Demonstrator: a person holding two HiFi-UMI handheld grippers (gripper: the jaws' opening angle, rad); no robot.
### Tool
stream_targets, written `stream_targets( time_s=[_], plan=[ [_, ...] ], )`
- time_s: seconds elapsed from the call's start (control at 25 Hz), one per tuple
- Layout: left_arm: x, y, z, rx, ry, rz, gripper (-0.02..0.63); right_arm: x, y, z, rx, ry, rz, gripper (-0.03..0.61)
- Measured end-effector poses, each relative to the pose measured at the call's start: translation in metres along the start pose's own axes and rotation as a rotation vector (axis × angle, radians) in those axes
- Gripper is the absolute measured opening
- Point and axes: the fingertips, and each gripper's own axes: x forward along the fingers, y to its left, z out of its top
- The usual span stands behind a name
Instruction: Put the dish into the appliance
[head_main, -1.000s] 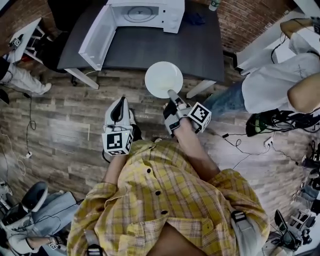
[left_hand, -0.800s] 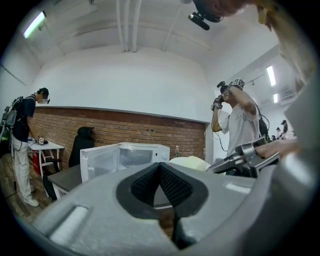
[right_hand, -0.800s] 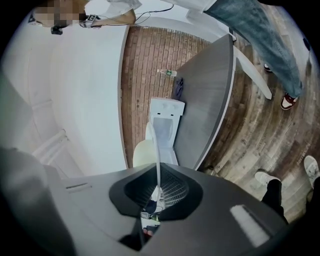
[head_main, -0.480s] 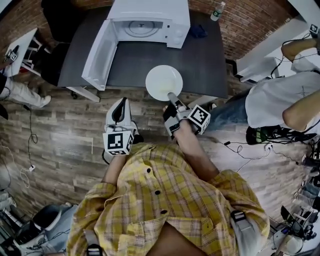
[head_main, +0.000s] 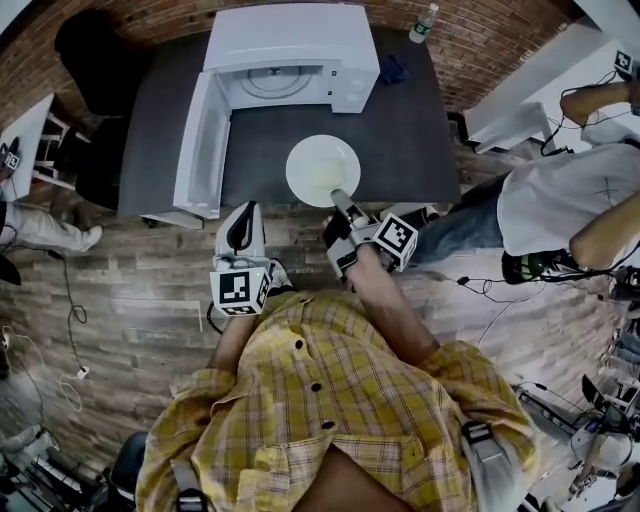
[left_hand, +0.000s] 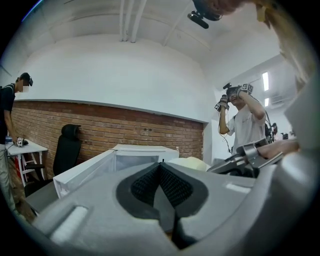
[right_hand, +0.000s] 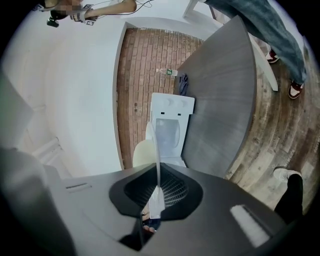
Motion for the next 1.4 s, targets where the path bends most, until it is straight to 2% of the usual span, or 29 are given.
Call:
stream_targets(
  time_s=[0.52,0.88,1.4],
  plan=[
    [0.03,0.052,0.002,0.002,0.007,-0.125,0.0,0.062,0.009,-0.021,-0.005,-0.065,-0.019,0.014],
    [0.045,0.068,-0.004,-0.019,0.006,-0.189,0.0,0.086,0.018,-0.03,-0.034,-0.099,-0.016,0.014],
    [0.051,0.071,0.0,-0.041,-0.006,-0.209,0.0,0.094,0.017,-0.026,-0.028,-0.116,-0.037,0.014]
  ],
)
